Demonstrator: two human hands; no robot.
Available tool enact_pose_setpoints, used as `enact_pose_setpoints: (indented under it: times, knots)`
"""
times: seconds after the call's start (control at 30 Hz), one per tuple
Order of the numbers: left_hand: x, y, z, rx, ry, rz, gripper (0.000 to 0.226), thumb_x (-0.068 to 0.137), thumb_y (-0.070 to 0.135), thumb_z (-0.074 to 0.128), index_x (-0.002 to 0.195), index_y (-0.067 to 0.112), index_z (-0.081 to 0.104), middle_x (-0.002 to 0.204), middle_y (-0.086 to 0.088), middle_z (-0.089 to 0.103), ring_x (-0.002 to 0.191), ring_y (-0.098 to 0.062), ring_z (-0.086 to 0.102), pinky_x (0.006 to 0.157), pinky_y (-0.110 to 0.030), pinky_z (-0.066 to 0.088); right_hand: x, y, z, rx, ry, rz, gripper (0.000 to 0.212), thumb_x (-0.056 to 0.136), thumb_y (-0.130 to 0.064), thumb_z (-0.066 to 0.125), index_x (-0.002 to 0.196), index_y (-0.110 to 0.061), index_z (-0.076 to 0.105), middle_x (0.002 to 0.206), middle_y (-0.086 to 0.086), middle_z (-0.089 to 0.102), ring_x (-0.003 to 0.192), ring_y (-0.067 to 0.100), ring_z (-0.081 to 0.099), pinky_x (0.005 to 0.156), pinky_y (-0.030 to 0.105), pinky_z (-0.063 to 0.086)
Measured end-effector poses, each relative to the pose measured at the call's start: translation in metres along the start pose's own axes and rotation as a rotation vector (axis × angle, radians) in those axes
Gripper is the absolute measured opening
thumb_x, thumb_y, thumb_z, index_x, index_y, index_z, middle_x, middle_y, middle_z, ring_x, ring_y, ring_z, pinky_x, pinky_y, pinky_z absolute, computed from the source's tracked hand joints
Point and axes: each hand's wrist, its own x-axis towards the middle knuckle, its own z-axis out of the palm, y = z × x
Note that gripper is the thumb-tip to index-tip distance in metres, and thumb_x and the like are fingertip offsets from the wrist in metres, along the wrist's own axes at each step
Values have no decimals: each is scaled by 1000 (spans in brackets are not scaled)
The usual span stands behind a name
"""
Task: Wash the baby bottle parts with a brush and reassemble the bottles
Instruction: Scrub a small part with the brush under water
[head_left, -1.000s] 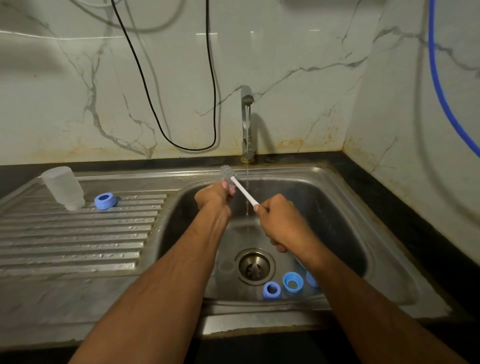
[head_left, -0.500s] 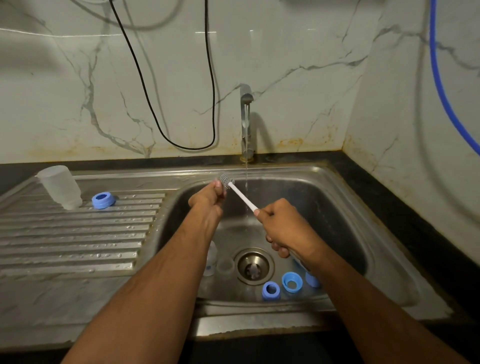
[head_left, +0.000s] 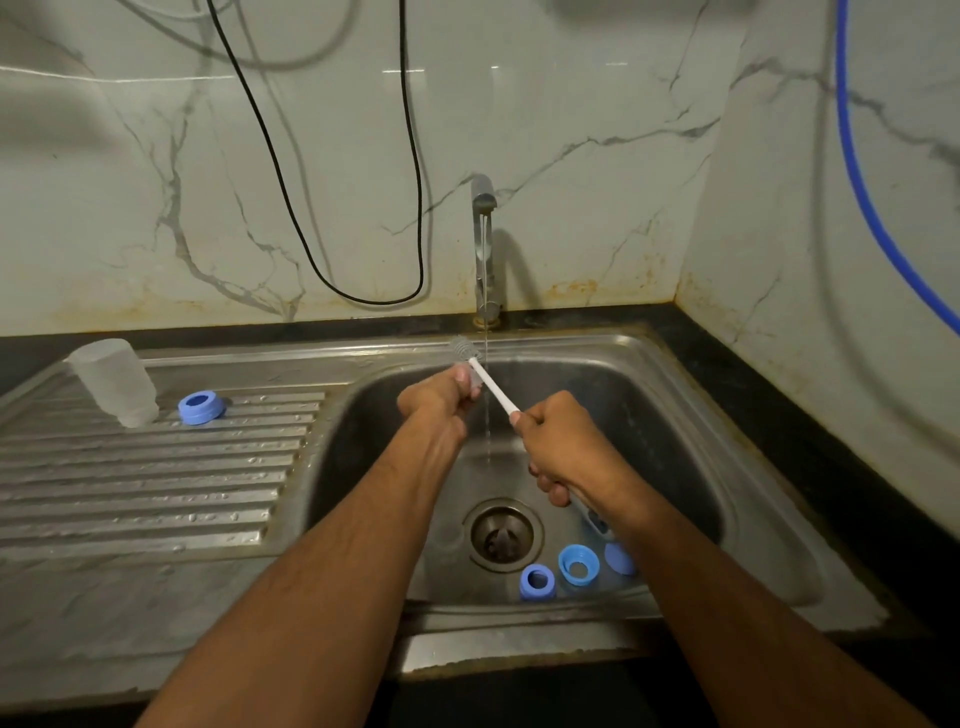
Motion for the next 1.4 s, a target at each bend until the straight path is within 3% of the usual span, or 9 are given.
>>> enact_pose_setpoints:
  times: [0.27, 0.47, 0.57, 0.67, 0.77, 0.93, 1.17, 1.3, 1.4]
  knots:
    - [7, -4, -8, 231, -129, 38, 15, 88, -10, 56, 88, 2, 66, 83, -11, 68, 73, -21, 68, 70, -35, 62, 20, 28, -47, -85, 187, 24, 33, 103, -31, 52, 84, -6, 60, 60, 9, 53, 36, 15, 41, 35, 18, 32]
    - [15, -10, 3, 571, -124, 311, 15, 85, 0, 75, 84, 15, 76, 97, -1, 74, 97, -14, 66, 94, -32, 55, 34, 38, -45, -129, 247, -14, 39, 102, -34, 56, 70, -11, 55, 58, 6, 50, 41, 19, 44, 34, 18, 32]
    - [18, -11, 9, 623, -114, 386, 24, 80, -4, 77, 75, 19, 74, 91, 0, 74, 95, -14, 68, 86, -25, 54, 34, 37, -46, -114, 266, -35, 44, 103, -33, 55, 64, -14, 49, 56, 5, 48, 41, 17, 44, 37, 19, 32]
    - [23, -15, 8, 633, -80, 436, 17, 81, -3, 77, 87, 13, 76, 87, 2, 73, 82, -7, 68, 69, -14, 55, 36, 37, -46, -112, 277, -37, 41, 103, -33, 54, 66, -16, 49, 55, 2, 48, 41, 14, 43, 39, 21, 32]
    - [30, -22, 4, 672, -95, 467, 19, 80, -3, 78, 93, 10, 77, 91, -1, 75, 83, -7, 68, 86, -28, 59, 40, 37, -45, -122, 275, -41, 39, 103, -33, 55, 69, -14, 52, 54, 2, 49, 40, 14, 43, 39, 21, 33]
    - [34, -21, 1, 661, -79, 482, 18, 80, -1, 79, 91, 13, 77, 91, 0, 74, 86, -10, 69, 86, -29, 58, 45, 36, -44, -171, 263, -57, 41, 101, -35, 57, 66, -14, 52, 54, 4, 51, 41, 19, 45, 43, 24, 36]
    - [42, -20, -3, 494, -33, 186, 10, 87, 1, 71, 90, 11, 74, 91, -11, 74, 81, -20, 71, 69, -31, 62, 44, 37, -44, -172, 272, -62, 40, 102, -34, 55, 69, -13, 55, 55, 3, 52, 40, 17, 46, 36, 20, 35]
    - [34, -13, -4, 203, -281, -176, 26, 85, -16, 48, 99, -8, 68, 77, -14, 60, 60, -17, 55, 51, -25, 56, 45, 38, -43, -184, 263, -55, 37, 102, -36, 55, 76, -11, 60, 58, 4, 53, 44, 18, 47, 40, 24, 38]
    - [27, -11, -5, 103, -329, -302, 36, 94, -17, 31, 90, -2, 63, 83, -13, 56, 74, -17, 53, 63, -24, 57, 46, 39, -43, -170, 257, -57, 39, 102, -36, 55, 69, -15, 52, 57, 3, 50, 44, 18, 46, 39, 22, 36]
